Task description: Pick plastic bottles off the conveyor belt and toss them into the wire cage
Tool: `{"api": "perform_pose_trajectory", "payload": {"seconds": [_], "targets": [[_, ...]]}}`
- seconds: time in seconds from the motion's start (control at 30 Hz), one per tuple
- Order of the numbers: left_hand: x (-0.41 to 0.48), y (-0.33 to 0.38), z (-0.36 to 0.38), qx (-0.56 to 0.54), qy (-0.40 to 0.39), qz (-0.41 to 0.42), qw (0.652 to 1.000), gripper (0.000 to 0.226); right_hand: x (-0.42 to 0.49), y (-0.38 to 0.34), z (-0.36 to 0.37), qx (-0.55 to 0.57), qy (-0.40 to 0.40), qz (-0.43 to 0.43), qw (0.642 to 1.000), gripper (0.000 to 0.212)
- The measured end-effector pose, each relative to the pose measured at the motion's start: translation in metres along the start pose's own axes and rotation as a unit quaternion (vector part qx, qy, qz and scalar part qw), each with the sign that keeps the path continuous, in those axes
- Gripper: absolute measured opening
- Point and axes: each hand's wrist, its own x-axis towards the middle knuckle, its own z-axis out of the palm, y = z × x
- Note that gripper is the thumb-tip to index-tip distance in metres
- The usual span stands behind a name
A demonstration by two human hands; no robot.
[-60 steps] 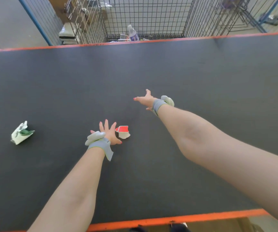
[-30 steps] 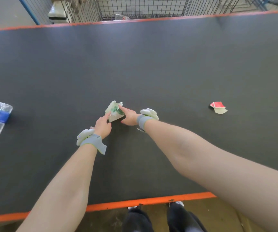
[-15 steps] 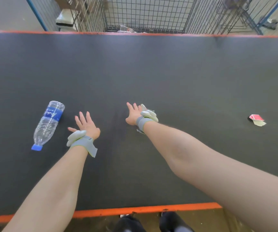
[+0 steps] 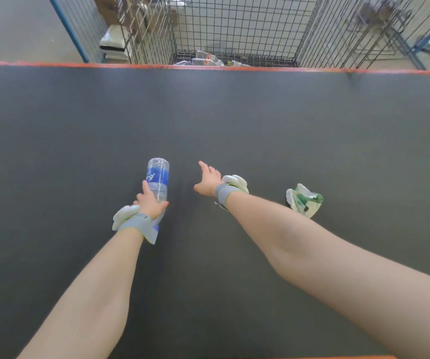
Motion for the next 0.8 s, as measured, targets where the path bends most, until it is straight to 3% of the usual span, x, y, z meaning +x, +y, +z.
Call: {"api": "perform_pose_trajectory", "payload": {"seconds": [0.17,0.3,0.37,0.4,0.47,0.5,0.67,0.73,0.8], "targets": [[0.027,0.091,-0.024,-0.287,-0.03,-0.023,0.957,0.084,0.035,0.006,-0.058,0.031,0.048,0.034,0.998,0.078],[0.066,0.171,-0.051,-0.359,-0.101,-0.055,0.926,0.079,0.087,0.003,-0.128,0.062,0.088,0.049,0.993,0.078],[0.087,0.212,-0.084,-0.386,-0.144,0.002,0.911,0.059,0.108,-0.003,-0.16,0.095,0.104,0.046,0.989,0.076],[0.103,0.24,-0.105,-0.431,-0.161,0.031,0.887,0.053,0.124,-0.008,-0.179,0.116,0.128,0.039,0.984,0.075],[0.128,0.29,-0.152,-0.521,-0.192,0.079,0.828,0.064,0.148,-0.02,-0.216,0.173,0.184,0.028,0.967,0.07],[0.14,0.311,-0.166,-0.537,-0.2,0.084,0.816,0.07,0.158,-0.025,-0.231,0.193,0.209,0.022,0.958,0.068],[0.169,0.293,-0.119,-0.375,-0.178,0.021,0.909,0.083,0.167,-0.03,-0.226,0.175,0.175,0.019,0.969,0.071],[0.16,0.265,-0.095,-0.22,-0.134,0.017,0.966,0.089,0.155,-0.029,-0.21,0.151,0.152,0.025,0.977,0.073],[0.141,0.237,-0.078,-0.074,-0.116,0.027,0.99,0.092,0.137,-0.025,-0.192,0.135,0.121,0.028,0.983,0.075]]}}
